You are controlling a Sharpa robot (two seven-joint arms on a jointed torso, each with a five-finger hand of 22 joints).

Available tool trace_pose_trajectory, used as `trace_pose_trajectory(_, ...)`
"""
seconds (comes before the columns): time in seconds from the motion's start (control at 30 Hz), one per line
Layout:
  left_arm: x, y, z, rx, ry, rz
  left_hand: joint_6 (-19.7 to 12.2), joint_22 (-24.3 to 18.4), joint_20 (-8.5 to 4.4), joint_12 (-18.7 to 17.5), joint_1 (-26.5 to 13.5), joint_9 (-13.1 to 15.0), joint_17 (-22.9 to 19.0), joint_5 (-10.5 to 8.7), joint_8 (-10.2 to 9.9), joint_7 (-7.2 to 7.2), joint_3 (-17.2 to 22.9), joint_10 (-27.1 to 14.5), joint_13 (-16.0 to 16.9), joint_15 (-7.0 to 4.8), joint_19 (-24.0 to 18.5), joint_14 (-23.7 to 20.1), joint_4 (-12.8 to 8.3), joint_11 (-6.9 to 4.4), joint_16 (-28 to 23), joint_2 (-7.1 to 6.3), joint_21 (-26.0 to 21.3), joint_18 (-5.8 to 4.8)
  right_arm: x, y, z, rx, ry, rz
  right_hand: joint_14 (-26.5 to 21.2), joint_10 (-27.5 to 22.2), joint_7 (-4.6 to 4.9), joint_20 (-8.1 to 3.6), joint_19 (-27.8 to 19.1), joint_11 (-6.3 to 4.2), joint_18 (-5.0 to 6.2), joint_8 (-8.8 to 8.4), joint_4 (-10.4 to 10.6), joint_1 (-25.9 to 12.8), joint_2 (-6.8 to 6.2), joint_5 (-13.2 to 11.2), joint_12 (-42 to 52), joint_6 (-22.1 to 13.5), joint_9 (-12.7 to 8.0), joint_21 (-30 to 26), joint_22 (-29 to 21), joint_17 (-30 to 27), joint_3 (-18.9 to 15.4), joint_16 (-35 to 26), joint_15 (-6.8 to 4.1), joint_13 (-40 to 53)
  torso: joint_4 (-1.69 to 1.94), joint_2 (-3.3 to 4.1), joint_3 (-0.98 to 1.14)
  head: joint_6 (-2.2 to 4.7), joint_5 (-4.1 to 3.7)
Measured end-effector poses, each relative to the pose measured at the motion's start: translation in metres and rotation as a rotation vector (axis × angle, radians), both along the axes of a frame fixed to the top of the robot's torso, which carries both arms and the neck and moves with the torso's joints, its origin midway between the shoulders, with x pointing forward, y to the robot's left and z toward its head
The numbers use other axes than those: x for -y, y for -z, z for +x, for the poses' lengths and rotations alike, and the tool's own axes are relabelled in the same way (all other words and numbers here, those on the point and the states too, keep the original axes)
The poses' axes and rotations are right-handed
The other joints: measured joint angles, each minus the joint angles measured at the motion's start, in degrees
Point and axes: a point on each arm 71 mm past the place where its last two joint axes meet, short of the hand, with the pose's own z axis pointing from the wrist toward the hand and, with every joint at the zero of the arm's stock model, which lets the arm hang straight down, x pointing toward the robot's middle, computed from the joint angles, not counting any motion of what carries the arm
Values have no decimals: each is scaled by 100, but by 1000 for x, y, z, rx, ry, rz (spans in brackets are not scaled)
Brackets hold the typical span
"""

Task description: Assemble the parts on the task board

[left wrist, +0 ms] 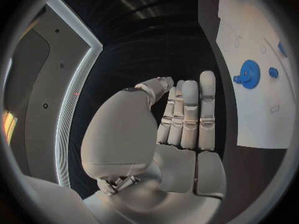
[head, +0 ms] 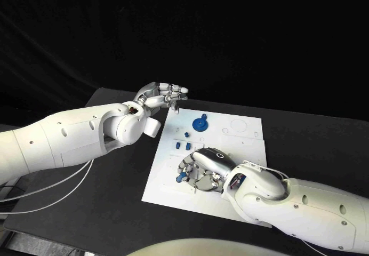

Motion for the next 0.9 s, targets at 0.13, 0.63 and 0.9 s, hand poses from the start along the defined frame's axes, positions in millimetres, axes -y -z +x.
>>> trace_pose_trajectory(0.13, 0, 0, 0, 0, 0, 0, 0, 0, 0, 24, -23, 0, 0, 0, 0, 0, 0, 0, 7, 0, 0, 0, 0, 0, 0, 23, -22, 0, 0, 1, 0, 0, -2, -6, 0, 0, -9, 0, 0, 0, 0, 0, 0, -23, 8, 0, 0, -10, 0, 0, 0, 0, 0, 0, 0, -1, -2, 0, 0, -9, 1)
trace_pose_trajectory(0.63, -1, 0, 0, -1, 0, 1, 0, 1, 0, 24, -23, 0, 1, 0, 0, 0, 0, 0, 6, -11, 0, -10, 0, 0, 0, 23, -22, 0, -6, 3, -1, 18, -20, -33, 0, 0, 7, 0, 0, 0, 0, 66, 17, -67, -7, -1, -36, -18, 58, -29, -2, -35, -31, 0, 0, 4, 1, -1, -3, -29, 12)
trace_pose_trajectory(0.9, -1, 0, 0, -2, 0, 1, 0, 1, 0, 24, -23, 0, 1, 0, 0, 0, 0, 0, 6, -15, 0, -15, 0, 1, 0, 23, -22, 0, -10, 4, -4, 32, -25, -48, -22, -72, 167, 0, 0, 72, 0, -35, 65, -308, -100, 151, -74, -473, 259, -48, -2, -46, -79, 0, 22, 28, -1, -5, -4, -31, 8)
